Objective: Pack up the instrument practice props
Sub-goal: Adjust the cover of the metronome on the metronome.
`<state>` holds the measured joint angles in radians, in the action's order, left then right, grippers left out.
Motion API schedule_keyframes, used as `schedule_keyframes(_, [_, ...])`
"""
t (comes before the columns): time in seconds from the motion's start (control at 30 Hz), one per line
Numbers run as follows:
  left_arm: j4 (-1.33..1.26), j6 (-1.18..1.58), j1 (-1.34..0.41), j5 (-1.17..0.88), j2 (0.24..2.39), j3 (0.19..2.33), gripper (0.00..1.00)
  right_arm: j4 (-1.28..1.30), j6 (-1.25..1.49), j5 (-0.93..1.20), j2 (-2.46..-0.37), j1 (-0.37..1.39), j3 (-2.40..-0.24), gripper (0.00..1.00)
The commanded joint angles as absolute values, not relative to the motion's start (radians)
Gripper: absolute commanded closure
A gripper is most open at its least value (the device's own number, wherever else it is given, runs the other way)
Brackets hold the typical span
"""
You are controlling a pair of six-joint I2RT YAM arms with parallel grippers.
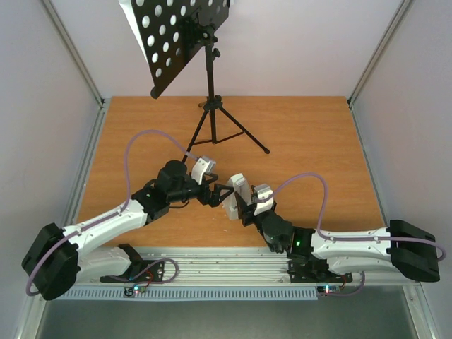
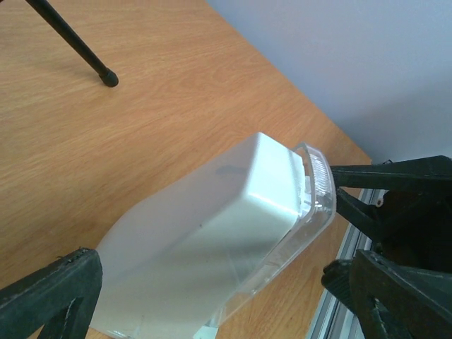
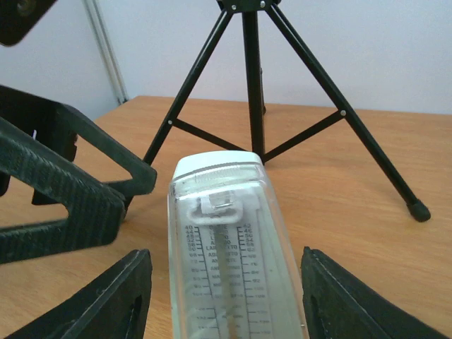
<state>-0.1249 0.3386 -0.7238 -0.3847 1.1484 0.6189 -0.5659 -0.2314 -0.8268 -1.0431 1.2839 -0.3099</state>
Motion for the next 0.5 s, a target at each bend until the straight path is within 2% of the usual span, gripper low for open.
schedule_keyframes(0.0, [-0.193, 0.327, -0.719, -0.366, 1.111, 0.602, 0.03, -0.537, -0.23, -0.833, -0.992, 1.292, -0.287, 0.35])
schedule_keyframes(0.13, [-0.185, 0.327, -0.719, -0.32, 1.076, 0.587, 0.01, -0.48, -0.277, -0.783, -0.909, 1.292, -0.275, 0.22])
schedule_keyframes(0.23, [-0.16, 0.327, -0.71, -0.291, 1.04, 0.582, 0.01, -0.34, -0.322, -0.721, -0.794, 1.292, -0.285, 0.14])
schedule_keyframes(0.4, [-0.1, 0.325, -0.655, -0.287, 0.998, 0.583, 0.01, 0.104, -0.316, -0.569, -0.606, 1.253, -0.421, 0.02])
schedule_keyframes(0.47, [-0.089, 0.328, -0.624, -0.317, 1.001, 0.585, 0.01, 0.282, -0.286, -0.512, -0.584, 1.211, -0.507, 0.01])
